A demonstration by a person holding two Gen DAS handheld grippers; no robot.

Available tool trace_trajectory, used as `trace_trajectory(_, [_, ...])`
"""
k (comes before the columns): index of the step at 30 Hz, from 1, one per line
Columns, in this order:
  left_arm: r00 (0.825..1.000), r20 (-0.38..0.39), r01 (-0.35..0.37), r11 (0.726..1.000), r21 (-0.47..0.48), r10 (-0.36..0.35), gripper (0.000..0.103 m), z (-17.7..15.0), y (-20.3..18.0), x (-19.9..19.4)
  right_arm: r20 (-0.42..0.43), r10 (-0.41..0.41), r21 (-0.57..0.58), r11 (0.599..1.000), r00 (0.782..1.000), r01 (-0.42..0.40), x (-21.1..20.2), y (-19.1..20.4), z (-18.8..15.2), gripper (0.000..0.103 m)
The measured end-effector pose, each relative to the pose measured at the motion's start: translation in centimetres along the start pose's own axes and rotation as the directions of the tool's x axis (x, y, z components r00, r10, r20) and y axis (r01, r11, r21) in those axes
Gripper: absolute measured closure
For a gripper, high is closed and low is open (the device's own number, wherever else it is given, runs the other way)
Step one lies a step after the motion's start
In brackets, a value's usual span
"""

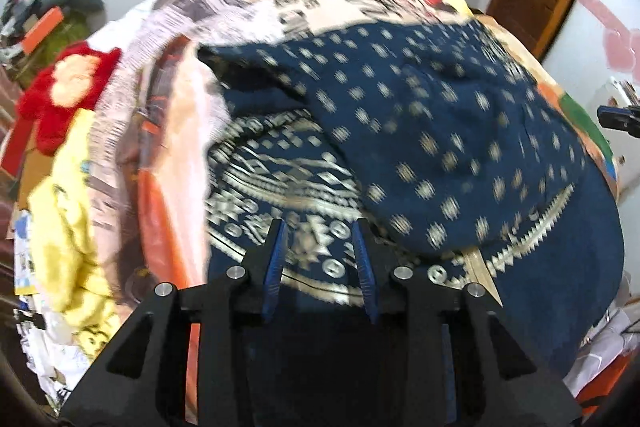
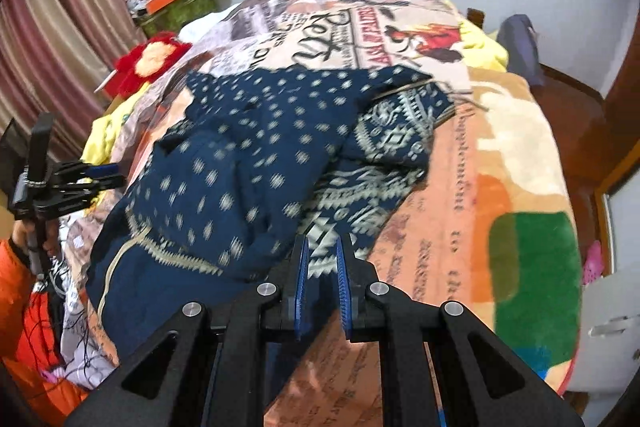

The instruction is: Fold large clothes

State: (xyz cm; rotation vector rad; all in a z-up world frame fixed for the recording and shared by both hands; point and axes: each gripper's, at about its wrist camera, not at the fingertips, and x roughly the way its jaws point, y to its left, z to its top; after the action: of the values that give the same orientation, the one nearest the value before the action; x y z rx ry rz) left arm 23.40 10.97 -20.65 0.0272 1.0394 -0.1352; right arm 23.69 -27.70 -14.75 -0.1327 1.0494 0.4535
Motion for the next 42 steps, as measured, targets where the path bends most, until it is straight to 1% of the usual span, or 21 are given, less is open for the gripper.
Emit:
trace_trajectory(3, [0.998,0.054,-0.023,1.000,-0.004,0.023,0.067,2.3,0.6,-1.3,0.026,-0.005,-0.018,1.000,1.000,0.005,0.3,0.6,1.7,0.093])
trace_trajectory(6, [0.994,0.103,-0.020,1.000,-0.002,0.020,0.054,4.5,0.1,-1.5,0.042,0.017,-0.041,0.999,0.999,-0.015,1.4,1.8,3.6,0.093])
trace_trajectory(7, [0.993,0.116,-0.013,1.000,-0.001,0.013,0.047,5.3,-0.1,-1.3,0.041,0.025,-0.046,0.999,0.999,-0.023,2.2,2.4,4.3,0.093])
trace_trajectory(9, [0.993,0.120,0.000,1.000,-0.007,0.001,0.042,6.2,-0.6,-0.4,0.020,0.027,-0.052,0.998,0.999,-0.026,3.9,3.1,4.9,0.093])
trace_trajectory(12, [0.996,0.063,0.065,0.998,-0.027,-0.063,0.040,7.3,-1.7,3.4,-0.031,-0.056,-0.084,0.995,0.998,0.054,7.7,3.7,5.1,0.093])
trace_trajectory(13, [0.996,0.038,0.076,0.997,-0.031,-0.075,0.040,7.3,-1.9,4.7,-0.053,-0.126,-0.108,0.987,0.991,0.120,9.4,3.8,4.9,0.093])
trace_trajectory(14, [0.997,0.025,0.078,0.996,-0.031,-0.077,0.040,7.2,-1.9,5.4,-0.076,-0.177,-0.125,0.978,0.981,0.167,10.7,3.6,4.7,0.094])
trace_trajectory(15, [0.998,-0.019,0.064,0.998,-0.028,-0.065,0.040,6.9,-2.3,7.5,-0.100,-0.226,-0.137,0.968,0.969,0.211,11.9,3.4,4.4,0.094])
trace_trajectory(16, [0.998,-0.042,0.048,0.999,-0.021,-0.049,0.040,6.4,-2.4,8.7,-0.096,-0.261,-0.143,0.959,0.961,0.246,12.8,2.9,4.0,0.094])
trace_trajectory(18, [0.999,-0.042,0.014,1.000,-0.014,-0.015,0.040,5.3,-2.1,10.0,-0.068,-0.255,-0.138,0.960,0.965,0.244,12.9,2.2,3.7,0.093])
trace_trajectory(19, [0.999,-0.038,0.004,1.000,-0.013,-0.005,0.037,5.1,-1.9,10.1,-0.070,-0.261,-0.136,0.959,0.963,0.250,12.8,1.9,3.7,0.093])
trace_trajectory(21, [1.000,-0.019,0.015,0.999,-0.045,-0.015,0.033,4.3,-1.0,10.1,-0.089,-0.342,-0.142,0.934,0.936,0.328,13.1,1.1,3.6,0.093])
trace_trajectory(22, [1.000,-0.023,0.018,0.998,-0.057,-0.019,0.032,4.0,-0.7,10.1,-0.097,-0.349,-0.130,0.933,0.932,0.335,13.3,0.4,3.5,0.093])
trace_trajectory(25, [1.000,-0.017,0.013,0.999,-0.044,-0.014,0.030,3.0,-0.4,9.7,-0.121,-0.296,-0.049,0.955,0.947,0.293,13.2,-1.8,3.4,0.092])
trace_trajectory(27, [1.000,-0.012,0.001,0.999,-0.034,-0.002,0.028,2.7,-0.4,9.4,-0.127,-0.299,-0.030,0.954,0.946,0.297,13.2,-2.6,3.4,0.092])
trace_trajectory(32, [1.000,-0.020,0.009,0.998,-0.056,-0.010,0.028,1.9,-0.1,8.8,-0.127,-0.336,-0.067,0.942,0.933,0.330,13.8,-3.1,3.5,0.092])
trace_trajectory(38, [0.999,-0.032,0.021,0.996,-0.082,-0.023,0.029,0.7,1.5,6.9,-0.126,-0.352,-0.143,0.932,0.927,0.334,13.4,-3.2,2.9,0.092])
trace_trajectory(39, [0.999,-0.029,0.015,0.996,-0.088,-0.018,0.029,0.6,1.9,6.4,-0.129,-0.364,-0.146,0.927,0.923,0.345,13.2,-3.4,2.8,0.088])
trace_trajectory(40, [1.000,-0.021,0.003,0.996,-0.090,-0.005,0.029,0.6,2.4,5.8,-0.126,-0.380,-0.148,0.920,0.916,0.362,12.9,-3.6,2.6,0.064])
trace_trajectory(41, [1.000,-0.016,-0.004,0.996,-0.090,0.003,0.029,0.6,2.7,5.5,-0.115,-0.419,-0.152,0.904,0.901,0.401,12.7,-3.8,2.5,0.045])
trace_trajectory(42, [1.000,0.003,-0.031,0.995,-0.095,0.031,0.029,0.8,3.6,4.5,-0.097,-0.471,-0.153,0.878,0.877,0.454,12.3,-4.3,2.4,0.013])
